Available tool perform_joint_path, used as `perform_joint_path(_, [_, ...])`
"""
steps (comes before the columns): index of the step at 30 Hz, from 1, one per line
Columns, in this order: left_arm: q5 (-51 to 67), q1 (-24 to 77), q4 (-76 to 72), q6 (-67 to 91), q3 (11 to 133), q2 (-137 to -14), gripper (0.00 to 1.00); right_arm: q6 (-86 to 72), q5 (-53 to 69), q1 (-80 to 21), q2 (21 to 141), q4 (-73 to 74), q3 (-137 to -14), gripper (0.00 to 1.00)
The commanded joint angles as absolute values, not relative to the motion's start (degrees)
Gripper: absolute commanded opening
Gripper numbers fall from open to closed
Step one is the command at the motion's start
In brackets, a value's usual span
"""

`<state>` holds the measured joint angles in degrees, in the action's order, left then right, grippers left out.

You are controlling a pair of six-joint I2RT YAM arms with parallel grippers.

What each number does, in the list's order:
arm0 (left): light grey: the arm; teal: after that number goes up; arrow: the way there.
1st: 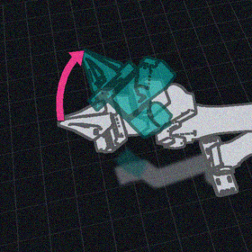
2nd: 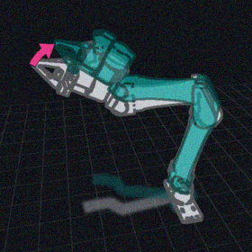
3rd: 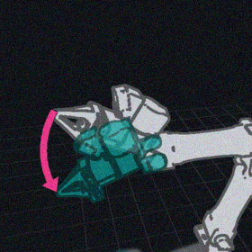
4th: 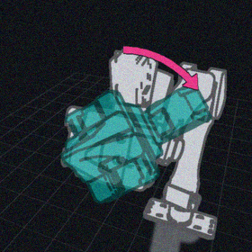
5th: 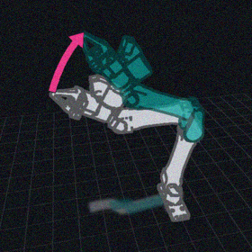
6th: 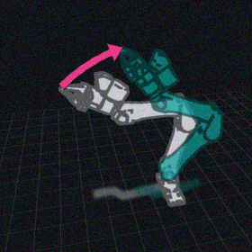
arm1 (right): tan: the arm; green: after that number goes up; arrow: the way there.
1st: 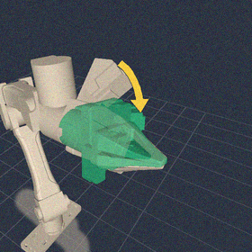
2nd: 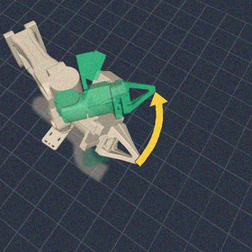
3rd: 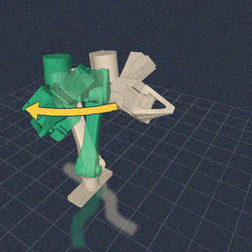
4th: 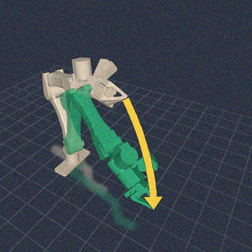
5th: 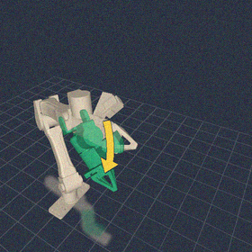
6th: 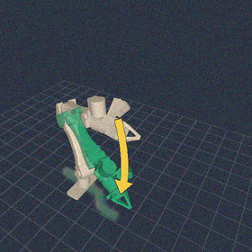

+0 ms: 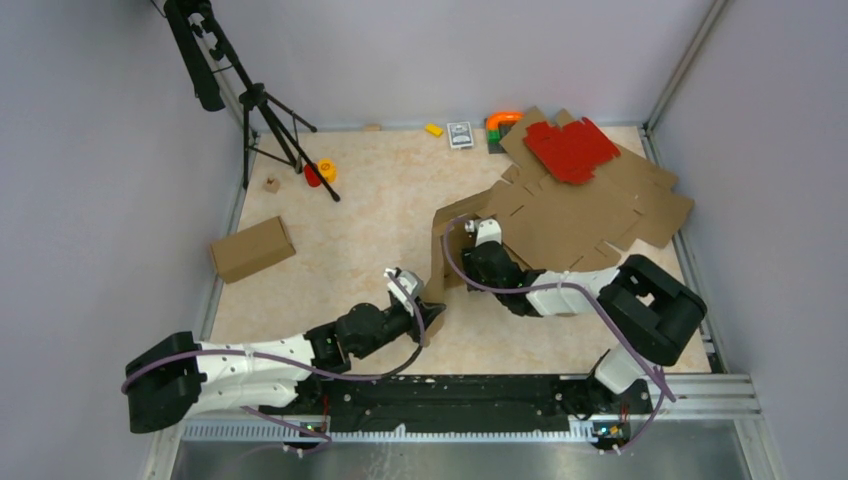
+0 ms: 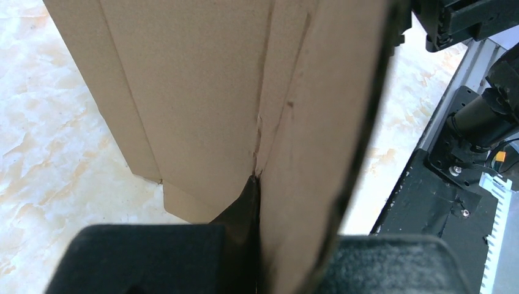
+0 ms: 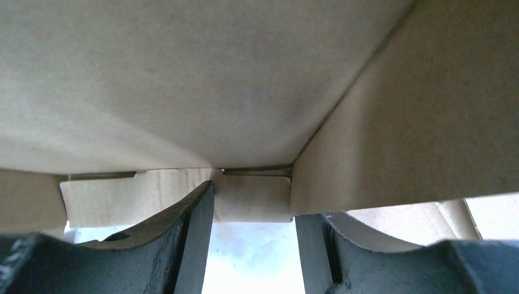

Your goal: Fold the paper box

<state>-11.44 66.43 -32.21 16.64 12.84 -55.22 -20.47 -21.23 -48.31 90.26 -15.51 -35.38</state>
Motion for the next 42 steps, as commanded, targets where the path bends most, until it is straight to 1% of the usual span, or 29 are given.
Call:
perform_joint_path(1, [-7.7, 67.2, -19.5, 22.5, 10.6, -56.8, 0.00, -21.4, -19.5, -48.5, 94.9, -10.0, -38.2, 0.48])
perform_joint_path(7, [-10.2, 67.2, -17.3, 23.9, 11.5, -57.4, 0.00, -20.5, -25.2, -49.8, 95.6, -5.7, -38.2, 0.49])
perform_joint_path(10, [-12.7, 67.2, -14.9, 25.8, 12.2, -56.9, 0.00, -19.8, -27.2, -50.6, 95.1, -4.0, -37.9, 0.58])
perform_joint_path(16, [-17.4, 67.1, -11.1, 29.1, 13.6, -55.0, 0.00, -21.1, -25.1, -50.7, 93.6, -4.5, -36.8, 0.62])
perform_joint_path(21, [-17.6, 67.1, -9.7, 31.7, 14.1, -54.5, 0.00, -26.5, -21.5, -50.7, 93.6, -2.1, -38.6, 0.68])
perform_joint_path(27, [-17.1, 67.1, -11.6, 34.1, 13.2, -56.4, 0.00, -36.7, -17.7, -50.0, 94.4, 2.6, -41.5, 0.68])
perform_joint_path(32, [-17.3, 67.2, -12.6, 35.4, 13.4, -57.8, 0.00, -45.0, -13.0, -48.7, 93.0, -0.3, -39.7, 0.68])
perform_joint_path(35, [-17.9, 67.2, -12.3, 36.5, 13.5, -58.4, 0.00, -49.0, -12.3, -48.2, 92.1, -2.5, -38.6, 0.67])
perform_joint_path(38, [-18.5, 67.2, -12.1, 37.8, 13.4, -58.2, 0.00, -50.9, -11.6, -47.9, 91.2, -2.7, -38.8, 0.65])
perform_joint_path(42, [-19.7, 67.2, -11.8, 38.5, 13.0, -57.1, 0.00, -50.9, -12.7, -48.0, 89.5, 1.3, -41.3, 0.65])
